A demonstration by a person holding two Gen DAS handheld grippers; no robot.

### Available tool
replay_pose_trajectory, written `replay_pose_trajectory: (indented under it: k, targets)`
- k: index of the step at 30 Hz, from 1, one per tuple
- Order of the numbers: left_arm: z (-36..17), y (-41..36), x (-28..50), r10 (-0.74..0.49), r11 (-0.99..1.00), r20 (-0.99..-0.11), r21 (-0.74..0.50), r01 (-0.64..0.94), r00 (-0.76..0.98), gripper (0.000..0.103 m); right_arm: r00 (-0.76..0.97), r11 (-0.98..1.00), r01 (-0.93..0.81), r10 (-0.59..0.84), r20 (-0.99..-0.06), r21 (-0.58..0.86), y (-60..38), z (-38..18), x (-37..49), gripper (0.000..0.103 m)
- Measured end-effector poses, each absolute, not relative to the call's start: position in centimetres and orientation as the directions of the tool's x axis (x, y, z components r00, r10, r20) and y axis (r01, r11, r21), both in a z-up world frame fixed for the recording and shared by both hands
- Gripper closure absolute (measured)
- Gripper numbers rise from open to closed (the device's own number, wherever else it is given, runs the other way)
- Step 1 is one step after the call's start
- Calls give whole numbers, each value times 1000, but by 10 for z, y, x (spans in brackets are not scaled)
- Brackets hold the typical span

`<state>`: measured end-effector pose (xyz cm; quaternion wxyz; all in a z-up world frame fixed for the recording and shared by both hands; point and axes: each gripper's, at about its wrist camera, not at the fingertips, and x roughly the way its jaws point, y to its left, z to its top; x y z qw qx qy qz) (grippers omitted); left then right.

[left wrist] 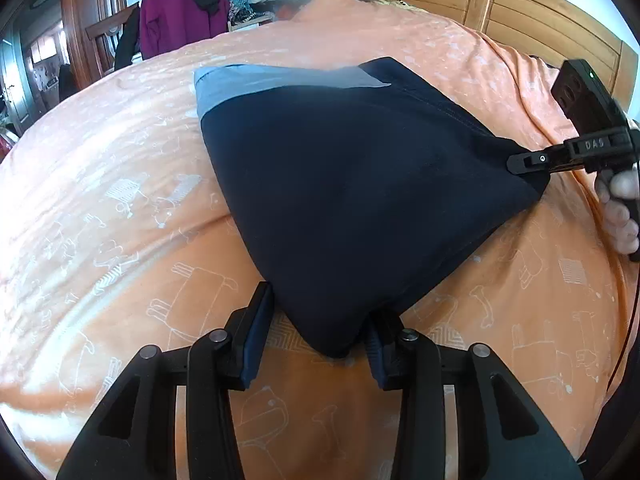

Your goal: Fold small clothes

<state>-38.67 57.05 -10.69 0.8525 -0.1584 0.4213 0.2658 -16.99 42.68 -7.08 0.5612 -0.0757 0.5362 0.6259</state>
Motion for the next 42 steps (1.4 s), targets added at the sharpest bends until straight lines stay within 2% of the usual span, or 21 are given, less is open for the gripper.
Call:
replay_pose_trajectory:
  k: [4,11,16,18,20,23,25,27,29,31,32,33,34,35,36,37,39,40,42]
  targets:
    - [-113,580,-395,273,797,-805,-116,-592,526,54,-375,231,-731,650,-661,642,415,-96,-155,102]
    - [-88,562,-412,306,797,-784,-99,-596,540,56,-344,212,-777,646,-682,593,418,-83,-161,100]
    - [-39,558,-439,404,774,-672,-110,-624,621,58,-302,216,-801,661,-687,559,411,-74,-166,100]
    - [-28,566,-431,394,794,-627,-136,-593,672,58,-287,233,-798,664,-690,556,409,-79,-165,100]
    - [-40,573,-411,362,821,-649,-117,-559,669,58,-286,254,-784,663,-692,567,406,-91,-160,102]
    - [-96,583,-380,285,858,-768,-62,-510,574,53,-303,249,-769,669,-679,589,406,-98,-157,103]
    - [-106,586,-382,274,860,-756,-85,-504,595,52,-318,247,-760,665,-676,601,408,-103,-154,103]
    - [-92,590,-388,277,844,-743,-115,-524,609,53,-337,242,-746,666,-666,620,410,-105,-151,103]
    - [-72,590,-398,297,823,-694,-161,-544,655,55,-343,235,-742,671,-657,628,410,-107,-150,103]
    - [-63,589,-400,322,834,-666,-137,-535,673,48,-343,233,-740,676,-652,631,411,-107,-151,103]
    - [-75,592,-395,330,836,-709,-87,-541,623,48,-345,231,-740,677,-650,632,411,-107,-151,103]
    - [-102,605,-389,316,832,-787,-39,-553,530,43,-346,227,-741,678,-648,633,411,-107,-151,103]
    - [-113,616,-391,268,816,-799,-109,-567,539,40,-346,226,-741,678,-648,633,411,-107,-151,103]
    - [-108,626,-396,238,803,-789,-168,-572,567,42,-349,225,-738,680,-645,637,410,-107,-150,103]
    - [-97,628,-397,258,808,-776,-153,-570,575,52,-350,223,-737,681,-643,638,410,-108,-148,103]
    - [-82,629,-398,291,812,-743,-142,-566,603,53,-352,221,-735,683,-639,641,410,-109,-148,103]
    - [-58,647,-399,299,801,-665,-215,-558,685,52,-354,218,-733,687,-635,644,408,-110,-147,103]
    - [-56,655,-392,310,805,-657,-203,-558,687,52,-355,217,-731,689,-631,647,407,-110,-147,103]
    - [-70,673,-365,309,821,-698,-147,-551,646,50,-358,215,-728,691,-628,651,405,-111,-145,103]
